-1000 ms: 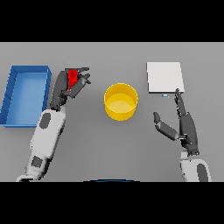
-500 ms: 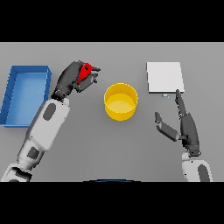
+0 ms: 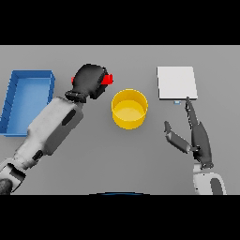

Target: Pick up the red beaker and tilt it to pour out 1 green nut into yellow bowl. Pick up the yellow bowl and place it on the metallic measuring scale.

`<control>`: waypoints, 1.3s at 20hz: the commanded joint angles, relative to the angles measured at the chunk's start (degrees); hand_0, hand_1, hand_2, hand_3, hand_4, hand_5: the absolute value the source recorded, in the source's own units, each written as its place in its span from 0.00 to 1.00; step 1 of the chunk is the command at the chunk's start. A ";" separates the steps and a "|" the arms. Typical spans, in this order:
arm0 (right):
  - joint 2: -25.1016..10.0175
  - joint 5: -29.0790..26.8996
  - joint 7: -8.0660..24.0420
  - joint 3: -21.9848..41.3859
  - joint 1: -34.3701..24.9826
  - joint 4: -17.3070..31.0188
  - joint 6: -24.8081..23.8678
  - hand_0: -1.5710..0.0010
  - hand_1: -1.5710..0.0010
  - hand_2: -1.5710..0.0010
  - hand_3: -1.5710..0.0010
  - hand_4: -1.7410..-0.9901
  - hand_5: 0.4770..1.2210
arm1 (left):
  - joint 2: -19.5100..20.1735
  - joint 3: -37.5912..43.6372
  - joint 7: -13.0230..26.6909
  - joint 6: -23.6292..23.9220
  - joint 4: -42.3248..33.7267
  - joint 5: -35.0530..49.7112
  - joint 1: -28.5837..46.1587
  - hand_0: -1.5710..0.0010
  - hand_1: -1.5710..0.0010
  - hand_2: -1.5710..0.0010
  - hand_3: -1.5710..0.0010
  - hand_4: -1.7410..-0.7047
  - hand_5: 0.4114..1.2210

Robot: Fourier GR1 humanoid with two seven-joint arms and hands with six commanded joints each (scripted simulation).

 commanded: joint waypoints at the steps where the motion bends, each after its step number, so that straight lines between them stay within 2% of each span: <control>1: 0.25 0.45 1.29 0.04 -0.51 0.75 -0.36 1.00 1.00 1.00 1.00 0.62 0.30 | 0.38 -1.35 -0.46 -0.73 0.37 -1.17 -0.76 0.00 0.00 0.00 0.00 0.00 0.95; 2: 0.35 0.19 1.33 -0.10 -0.65 0.57 -0.43 1.00 1.00 1.00 1.00 0.62 0.31 | 0.90 -2.57 -0.39 -1.18 1.22 -2.70 -2.12 0.00 0.00 0.00 0.00 0.00 0.96; 4: 0.50 -0.05 0.79 -0.16 -0.58 0.49 -0.45 1.00 1.00 1.00 1.00 0.61 0.31 | 1.45 -5.16 -0.94 -2.98 2.08 -5.11 -4.59 0.00 0.00 0.00 0.00 0.09 0.98; 5: 0.48 -0.38 0.18 -0.26 0.21 0.37 -0.31 1.00 1.00 1.00 1.00 0.61 0.30 | 1.97 -6.45 -1.63 -4.19 2.46 -6.06 -5.64 0.00 0.00 0.00 0.00 0.07 0.98; 7: 0.76 -1.73 -0.94 -0.82 0.59 0.93 0.08 1.00 1.00 1.00 1.00 0.60 0.29 | 1.94 -9.60 -1.32 -8.19 3.62 -8.09 -8.17 0.00 0.00 0.00 0.11 0.05 0.99; 8: 1.40 -1.63 -0.39 -0.68 -0.17 1.37 -0.31 1.00 1.00 1.00 1.00 0.60 0.28 | 2.02 -10.92 -2.71 -9.62 4.20 -8.69 -9.35 0.00 0.00 0.00 0.16 0.04 0.99; 9: 1.19 -1.58 -1.18 -0.87 0.09 1.77 -0.35 1.00 1.00 1.00 1.00 0.60 0.27 | 1.99 -12.42 -3.79 -9.88 5.17 -9.98 -10.74 0.00 0.00 0.00 0.19 0.04 0.99; 13: 1.99 -3.53 -1.14 -1.27 0.26 0.67 0.04 1.00 1.00 1.00 1.00 0.59 0.24 | 2.09 -18.46 -8.63 -12.99 7.71 -13.63 -15.06 0.00 0.00 0.00 0.08 0.02 1.00; 15: 2.13 -3.32 0.09 -1.47 -0.88 1.53 -0.35 1.00 1.00 1.00 1.00 0.60 0.22 | 1.14 -21.79 -8.96 -14.34 9.33 -15.76 -16.37 0.00 0.00 0.00 0.05 0.01 1.00; 19: 2.24 -2.38 -1.34 -1.03 0.71 0.96 -0.86 1.00 1.00 1.00 1.00 0.60 0.21 | 0.64 -27.23 -10.53 -17.03 11.21 -19.17 -19.51 0.00 0.00 0.00 0.02 0.00 1.00; 21: 2.34 -2.05 0.70 -1.22 -0.67 1.51 -1.33 1.00 1.00 1.00 1.00 0.61 0.19 | 0.45 -29.56 -11.43 -16.94 11.95 -20.70 -21.08 0.00 0.00 0.00 0.01 0.00 1.00; 26: 1.97 -1.12 0.73 -1.33 -0.86 2.47 -1.84 1.00 1.00 1.00 1.00 0.64 0.15 | -0.52 -34.13 -12.60 -17.68 14.66 -23.36 -24.82 0.00 0.00 0.00 0.00 0.00 1.00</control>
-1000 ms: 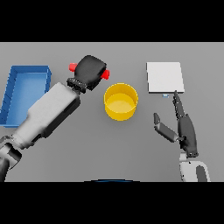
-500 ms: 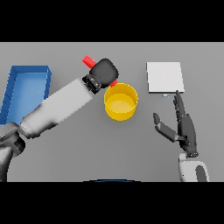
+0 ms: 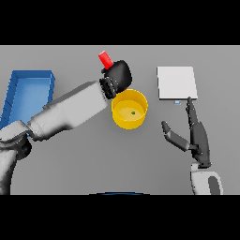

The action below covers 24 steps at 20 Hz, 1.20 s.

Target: Pick up the red beaker and tilt it to pour out 1 green nut into yellow bowl. Pick up the yellow bowl and place it on the metallic measuring scale.

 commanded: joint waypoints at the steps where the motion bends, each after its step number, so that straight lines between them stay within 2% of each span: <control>1: -0.42 0.97 -0.07 0.26 0.34 -0.82 -0.35 1.00 1.00 1.00 1.00 0.65 0.14 | -0.16 -1.04 -0.46 -0.80 0.16 -0.54 -0.76 0.00 0.00 0.00 0.00 0.00 1.00; 6: 0.38 1.57 -0.48 0.86 0.61 -0.58 -0.81 1.00 1.00 1.00 1.00 0.71 0.15 | -1.19 -6.35 -3.65 -0.54 2.40 -3.24 -4.19 0.00 0.00 0.00 0.00 0.01 1.00; 8: -0.33 1.41 -1.23 0.43 0.39 -0.57 -0.62 1.00 1.00 1.00 1.00 0.71 0.15 | -1.11 -7.98 -5.57 -0.13 2.48 -3.70 -5.30 0.00 0.00 0.00 0.00 0.01 1.00; 9: 0.00 1.58 -1.68 0.69 0.86 -0.42 -0.75 1.00 1.00 1.00 1.00 0.71 0.16 | -1.16 -8.78 -5.10 0.14 2.71 -4.17 -5.38 0.00 0.00 0.00 0.00 0.01 1.00; 12: 0.44 2.67 -1.50 1.11 0.48 -0.03 -1.54 1.00 1.00 1.00 1.00 0.71 0.15 | 0.41 -9.20 -6.58 -0.91 2.01 -3.68 -8.14 0.00 0.00 0.00 0.00 0.01 1.00; 14: 0.73 2.94 -2.48 1.45 0.81 -0.05 -1.67 1.00 1.00 1.00 1.00 0.71 0.15 | 2.10 -7.62 -7.52 0.75 3.01 -2.50 -11.19 0.00 0.00 0.00 0.00 0.01 1.00; 15: 0.63 2.84 -2.29 1.21 0.63 -0.08 -1.79 1.00 1.00 1.00 1.00 0.72 0.15 | 2.68 -6.69 -8.20 1.83 3.99 -1.81 -12.91 0.00 0.00 0.00 0.05 0.01 1.00; 16: -0.09 2.75 -1.93 0.70 0.18 -0.65 -1.81 1.00 1.00 1.00 1.00 0.72 0.15 | 3.21 -5.64 -7.64 1.76 4.74 -1.17 -14.59 0.00 0.00 0.11 0.04 0.06 1.00; 18: 0.19 2.08 -1.12 0.80 -0.40 -0.46 -1.26 1.00 1.00 1.00 1.00 0.74 0.16 | 4.09 -2.87 -7.58 2.98 7.37 0.84 -18.19 0.00 0.00 0.07 0.34 0.04 1.00; 19: 0.50 1.44 -1.36 0.78 -0.09 -0.10 -0.93 1.00 1.00 1.00 1.00 0.74 0.16 | 4.94 -1.67 -8.18 4.58 9.11 1.86 -19.22 0.00 0.00 0.06 0.27 0.04 1.00; 21: 0.72 0.46 -1.72 0.84 -0.60 -0.18 -0.19 1.00 1.00 1.00 1.00 0.74 0.16 | 5.81 1.76 -6.25 4.06 12.85 4.75 -22.03 0.00 0.00 0.04 0.17 0.03 1.00; 23: 0.46 -0.83 -2.10 0.48 -0.59 0.28 0.84 1.00 1.00 1.00 1.00 0.73 0.16 | 7.23 6.58 -4.38 4.09 16.97 9.37 -23.25 0.00 0.00 0.02 0.11 0.02 1.00; 24: 0.55 -0.78 -1.82 0.33 -1.03 0.85 0.58 1.00 1.00 1.00 1.00 0.72 0.16 | 8.28 9.76 -2.87 4.36 19.15 12.48 -23.12 0.00 0.00 0.02 0.12 0.02 1.00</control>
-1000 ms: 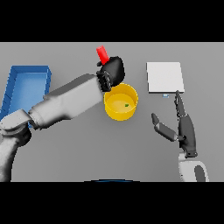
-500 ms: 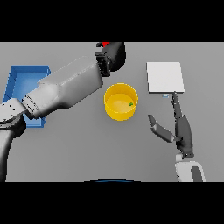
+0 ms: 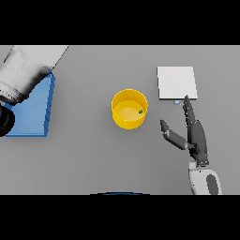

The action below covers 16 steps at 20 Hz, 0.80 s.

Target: Pick up the red beaker and tilt it to pour out 1 green nut into yellow bowl. Pick up the yellow bowl and place it on the metallic measuring scale.

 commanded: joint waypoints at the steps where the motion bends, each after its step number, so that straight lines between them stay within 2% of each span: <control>1: -0.31 -0.23 0.23 -0.10 -0.25 0.13 0.38 1.00 1.00 1.00 1.00 0.72 0.16 | 0.95 3.69 1.71 0.73 1.73 3.50 0.06 0.00 0.00 0.01 0.12 0.01 1.00; 2: -0.58 -0.62 -0.92 -0.26 0.07 0.01 0.66 1.00 1.00 1.00 1.00 0.71 0.16 | 1.95 6.90 4.78 1.36 4.06 6.72 0.76 0.00 0.00 0.01 0.13 0.01 1.00; 3: -0.48 -0.77 -1.14 -0.34 -0.27 -0.07 0.56 1.00 1.00 1.00 1.00 0.69 0.15 | 2.93 9.93 6.00 2.93 5.48 10.04 1.60 0.00 0.00 0.01 0.13 0.01 1.00; 6: -0.79 -0.69 -1.28 -0.71 -0.79 0.57 0.25 1.00 1.00 1.00 1.00 0.69 0.15 | 7.39 17.21 5.61 7.91 6.86 19.63 6.18 0.00 0.00 0.00 0.11 0.00 1.00; 9: -1.45 -0.97 -2.92 -0.61 -0.27 0.82 1.11 1.00 1.00 1.00 1.00 0.69 0.15 | 11.39 22.60 6.66 11.94 5.56 27.64 11.30 0.00 0.00 0.00 0.09 0.00 1.00; 10: -1.38 -0.13 -2.44 -0.32 -0.80 1.39 0.72 1.00 1.00 1.00 1.00 0.69 0.15 | 12.33 23.56 9.71 13.51 4.18 29.73 13.90 0.00 0.00 0.00 0.10 0.00 1.00; 12: -1.68 0.00 -3.78 -0.03 -0.23 1.45 1.16 1.00 1.00 1.00 1.00 0.70 0.16 | 14.58 26.46 13.39 17.81 -0.12 34.79 19.05 0.00 0.00 0.00 0.09 0.00 1.00; 14: -2.50 0.36 -2.48 -0.14 -0.66 1.24 1.30 1.00 1.00 1.00 1.00 0.70 0.18 | 17.17 28.03 17.08 21.14 -6.99 39.18 26.08 0.00 0.00 0.00 0.08 0.00 1.00; 16: -2.94 0.96 -2.72 0.22 -0.71 1.00 1.46 1.00 1.00 1.00 1.00 0.71 0.21 | 18.67 29.24 21.37 25.00 -12.49 42.88 32.60 0.00 0.00 0.00 0.07 0.00 1.00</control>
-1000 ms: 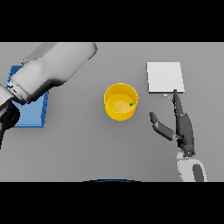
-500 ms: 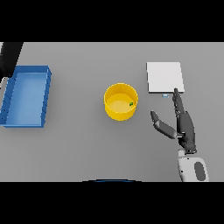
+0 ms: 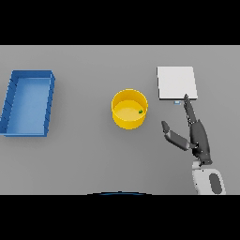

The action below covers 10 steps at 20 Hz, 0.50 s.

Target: Pick up the red beaker and tilt it to pour out 1 green nut into yellow bowl. Pick up the yellow bowl and place it on the metallic measuring scale.

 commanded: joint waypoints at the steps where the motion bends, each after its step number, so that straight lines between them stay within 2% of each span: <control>1: 0.28 0.35 -0.54 0.57 0.57 -0.46 0.08 1.00 1.00 1.00 1.00 0.70 0.22 | 0.35 -0.28 2.52 1.76 -4.46 1.29 3.52 0.00 0.00 0.00 0.07 0.00 1.00; 3: -0.17 0.28 0.71 0.38 0.66 -0.88 0.28 1.00 1.00 1.00 1.00 0.71 0.24 | 2.13 -0.58 7.06 5.05 -11.72 3.50 10.12 0.00 0.00 0.00 0.08 0.00 1.00; 4: -0.13 0.59 1.52 0.27 0.01 0.04 -0.01 1.00 1.00 1.00 1.00 0.71 0.24 | 2.82 -0.81 7.89 6.86 -15.50 4.56 13.55 0.00 0.00 0.00 0.08 0.00 1.00; 6: 0.15 0.49 1.12 0.41 -0.17 -0.11 -0.05 1.00 1.00 1.00 1.00 0.70 0.25 | 3.74 -1.41 9.78 9.66 -20.94 6.16 18.85 0.00 0.00 0.00 0.08 0.00 1.00; 10: -0.07 0.07 0.56 0.18 0.05 0.17 0.25 1.00 1.00 1.00 1.00 0.70 0.25 | 4.14 -2.37 12.81 13.94 -25.53 8.14 24.53 0.00 0.00 0.00 0.05 0.00 1.00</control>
